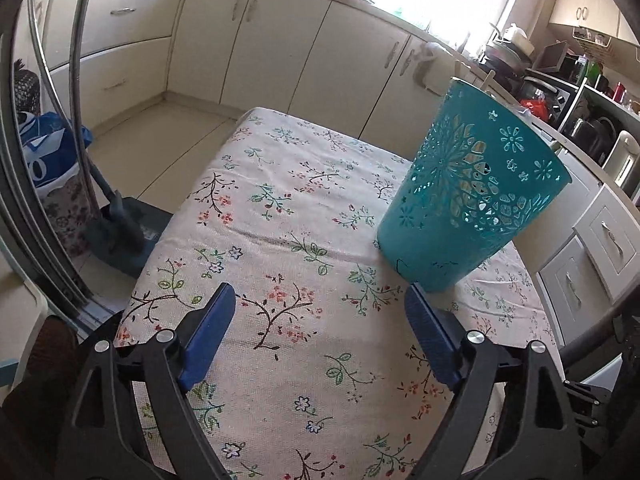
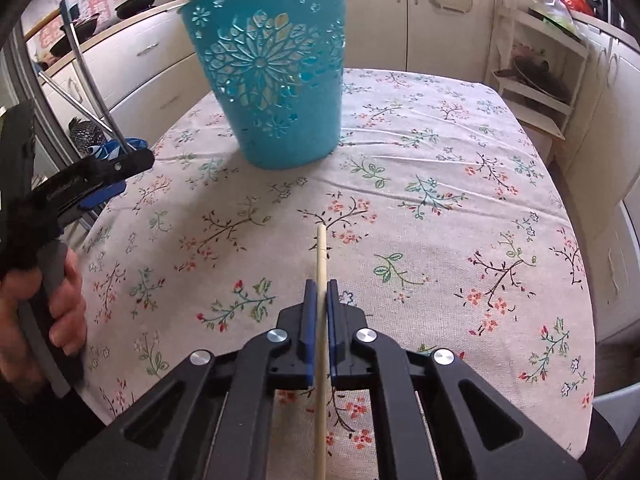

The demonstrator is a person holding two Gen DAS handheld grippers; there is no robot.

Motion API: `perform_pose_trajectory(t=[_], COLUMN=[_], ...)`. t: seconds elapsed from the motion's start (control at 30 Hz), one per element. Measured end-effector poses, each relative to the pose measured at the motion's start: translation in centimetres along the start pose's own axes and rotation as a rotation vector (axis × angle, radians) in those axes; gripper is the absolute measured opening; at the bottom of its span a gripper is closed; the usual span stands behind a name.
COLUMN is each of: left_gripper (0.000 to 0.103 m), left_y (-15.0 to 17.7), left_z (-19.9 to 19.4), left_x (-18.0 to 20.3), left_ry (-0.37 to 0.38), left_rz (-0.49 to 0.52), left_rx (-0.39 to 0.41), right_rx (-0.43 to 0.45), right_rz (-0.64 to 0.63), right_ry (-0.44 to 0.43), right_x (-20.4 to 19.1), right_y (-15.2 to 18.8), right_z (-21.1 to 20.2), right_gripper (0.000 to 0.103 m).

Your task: Organize utensils

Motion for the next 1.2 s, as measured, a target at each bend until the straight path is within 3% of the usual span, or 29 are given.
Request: perform_pose_trajectory(t=[0.13,0.2,0.23,0.33,0.43,0.63,0.77,1.07,1.2], left_gripper=[0.082,0.082,0.082,0.082,0.082,0.082,0.082,0.082,0.082], left_y=[0.2,0.3,0.3,0.4,0.5,0.6,0.9,1.1,1.1], left_z=[0.2,0.3,0.3,0.4,0.5,0.9,1.1,1.2,1.2], left_x=[0.6,0.9,0.9,1.1,1.2,1.5,1.7,2.3,2.4], left_ry=[0.007,0.009,0.009,0.008,0.011,0.009,0.002,0.005,0.014], left_rz=[0.021,0.029,0.033,0.04,0.046,0.057,0.074,0.096,0.094], left_rx=[-0.015,-0.018,-0.02,-0.027,-0.03,-0.048,-0.059,-0.065,-0.068], right_rx=[-0.041,-0.024,-0.021,-0.032,-0.016,0.221,0.392,0.732,0.775], right_rz=[-0.073,-0.133,-0.152,-0.145,0.008,0.184,0.232,0.229,0.214], right_ry=[0.041,0.079,0.088,0.067,-0.065,-0.252,-0.31,-0.301,-0.248], right_x=[-1.0,-1.5,-1.7,-1.9,-1.2,0.0,0.1,-1.7,-1.9], right_y=[0.4,0.6,0.6,0.6,-0.6,-7.4,-12.7,-26.1,-29.6], right_z=[0.7,0.7,0.7,0.9,-0.1,-6.2,-9.6,-12.4,-10.5], right_gripper=[0.016,0.016,0.011,0.006,0.006,0.006,0.006,0.006,0.006])
Point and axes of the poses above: each gripper's, at about its wrist camera, not at the fingertips, and z roughly the way its jaws point, x to its right, y to its underside, the point moved 8 cm from there along z, roughly the way its jaws point, and after that the axes turned 2 degrees about x, right-handed, at the moved point
